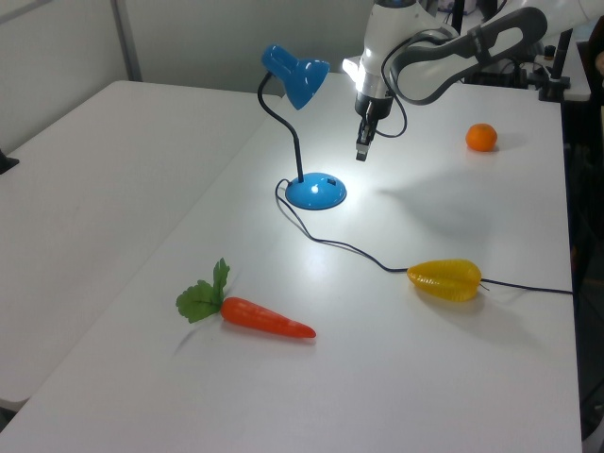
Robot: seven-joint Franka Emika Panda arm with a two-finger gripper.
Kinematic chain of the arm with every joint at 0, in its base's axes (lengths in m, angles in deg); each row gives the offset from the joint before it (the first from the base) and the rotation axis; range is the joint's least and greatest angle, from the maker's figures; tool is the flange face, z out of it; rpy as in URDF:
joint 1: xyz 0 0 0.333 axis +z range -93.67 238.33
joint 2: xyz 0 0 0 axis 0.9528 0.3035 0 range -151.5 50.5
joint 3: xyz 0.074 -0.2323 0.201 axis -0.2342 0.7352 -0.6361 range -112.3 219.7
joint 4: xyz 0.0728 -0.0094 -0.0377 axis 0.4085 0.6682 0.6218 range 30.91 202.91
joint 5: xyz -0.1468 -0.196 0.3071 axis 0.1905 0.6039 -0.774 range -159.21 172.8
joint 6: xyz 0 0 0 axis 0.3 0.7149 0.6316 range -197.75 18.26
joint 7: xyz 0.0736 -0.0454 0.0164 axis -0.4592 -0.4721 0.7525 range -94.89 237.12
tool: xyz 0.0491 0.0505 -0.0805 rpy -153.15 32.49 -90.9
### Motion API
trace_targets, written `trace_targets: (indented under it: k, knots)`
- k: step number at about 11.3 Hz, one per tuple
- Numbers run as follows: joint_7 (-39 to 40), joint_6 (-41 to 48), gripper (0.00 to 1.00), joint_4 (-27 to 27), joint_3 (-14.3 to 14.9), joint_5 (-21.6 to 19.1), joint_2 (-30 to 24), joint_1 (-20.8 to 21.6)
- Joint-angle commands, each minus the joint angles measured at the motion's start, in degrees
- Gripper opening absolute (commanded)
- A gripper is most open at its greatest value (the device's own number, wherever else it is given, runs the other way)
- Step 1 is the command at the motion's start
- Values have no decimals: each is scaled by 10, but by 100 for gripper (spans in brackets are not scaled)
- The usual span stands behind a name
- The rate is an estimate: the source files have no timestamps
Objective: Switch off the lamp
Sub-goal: 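Move the gripper toward the blue lamp's round base, then lower the gripper onto the switch on the lamp base and press it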
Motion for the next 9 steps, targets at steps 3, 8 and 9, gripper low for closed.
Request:
trace_targets:
  k: [3, 8, 9]
  knots:
    - [-10, -28, 0, -19, -12, 16, 39, -1]
    - [-80, -36, 0, -32, -50, 73, 59, -23]
    - [-80, -43, 0, -31, -50, 72, 62, -23]
